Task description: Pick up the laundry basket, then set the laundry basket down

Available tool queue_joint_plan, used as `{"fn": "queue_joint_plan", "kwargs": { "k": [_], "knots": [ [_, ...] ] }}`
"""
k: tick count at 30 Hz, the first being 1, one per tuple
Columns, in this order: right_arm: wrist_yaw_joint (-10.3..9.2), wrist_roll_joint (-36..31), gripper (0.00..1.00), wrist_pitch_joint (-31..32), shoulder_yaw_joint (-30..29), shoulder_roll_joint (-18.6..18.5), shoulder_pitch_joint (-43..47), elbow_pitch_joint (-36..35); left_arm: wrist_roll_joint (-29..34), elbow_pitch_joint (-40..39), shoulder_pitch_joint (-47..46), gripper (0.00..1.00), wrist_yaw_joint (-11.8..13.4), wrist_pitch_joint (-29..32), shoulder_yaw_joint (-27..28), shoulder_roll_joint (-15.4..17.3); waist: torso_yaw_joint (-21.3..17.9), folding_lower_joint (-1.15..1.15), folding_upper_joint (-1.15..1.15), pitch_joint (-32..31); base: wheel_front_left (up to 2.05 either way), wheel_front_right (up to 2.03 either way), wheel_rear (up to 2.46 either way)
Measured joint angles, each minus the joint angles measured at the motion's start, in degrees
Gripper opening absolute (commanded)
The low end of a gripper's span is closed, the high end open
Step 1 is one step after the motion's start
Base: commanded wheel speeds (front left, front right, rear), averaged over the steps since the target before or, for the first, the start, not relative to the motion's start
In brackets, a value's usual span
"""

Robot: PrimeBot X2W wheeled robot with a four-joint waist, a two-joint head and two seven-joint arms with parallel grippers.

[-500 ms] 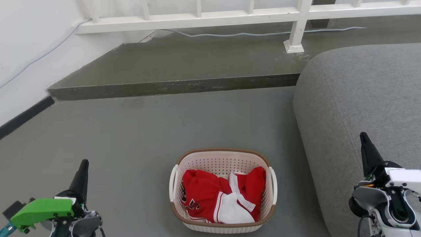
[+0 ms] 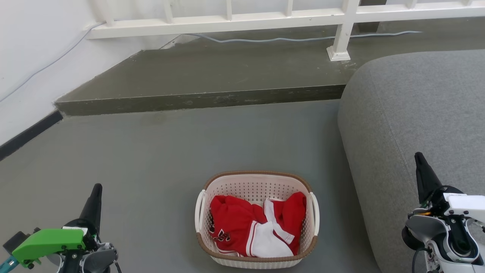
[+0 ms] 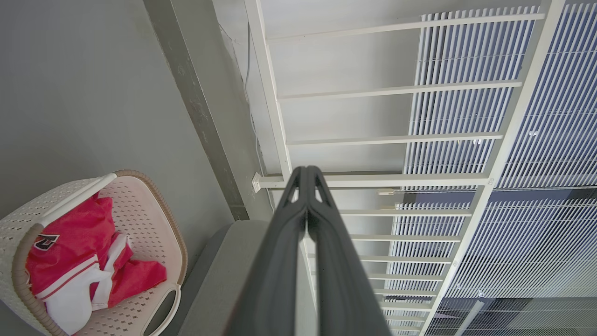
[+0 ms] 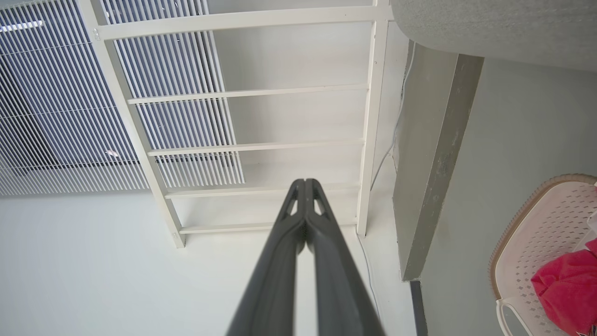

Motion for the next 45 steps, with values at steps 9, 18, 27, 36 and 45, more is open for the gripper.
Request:
{"fn": "queue_joint_plan", "kwargs": {
  "k": [9, 18, 27, 36, 45],
  "knots": [
    [0.00, 0.0, 0.00, 0.0, 0.0, 0.0, 0.0, 0.0, 0.0, 0.0, 0.0, 0.00, 0.0, 0.0, 0.0, 0.0, 0.0, 0.00, 0.00, 0.0, 0.00, 0.00, 0.00],
    [0.00, 0.0, 0.00, 0.0, 0.0, 0.0, 0.0, 0.0, 0.0, 0.0, 0.0, 0.00, 0.0, 0.0, 0.0, 0.0, 0.0, 0.00, 0.00, 0.0, 0.00, 0.00, 0.00],
    [0.00, 0.0, 0.00, 0.0, 0.0, 0.0, 0.0, 0.0, 0.0, 0.0, 0.0, 0.00, 0.0, 0.0, 0.0, 0.0, 0.0, 0.00, 0.00, 0.0, 0.00, 0.00, 0.00],
    [0.00, 0.0, 0.00, 0.1, 0.0, 0.0, 0.0, 0.0, 0.0, 0.0, 0.0, 0.00, 0.0, 0.0, 0.0, 0.0, 0.0, 0.00, 0.00, 0.0, 0.00, 0.00, 0.00],
    [0.00, 0.0, 0.00, 0.1, -0.1, 0.0, 0.0, 0.0, 0.0, 0.0, 0.0, 0.00, 0.0, 0.0, 0.0, 0.0, 0.0, 0.00, 0.00, 0.0, 0.00, 0.00, 0.00]
  ]
}}
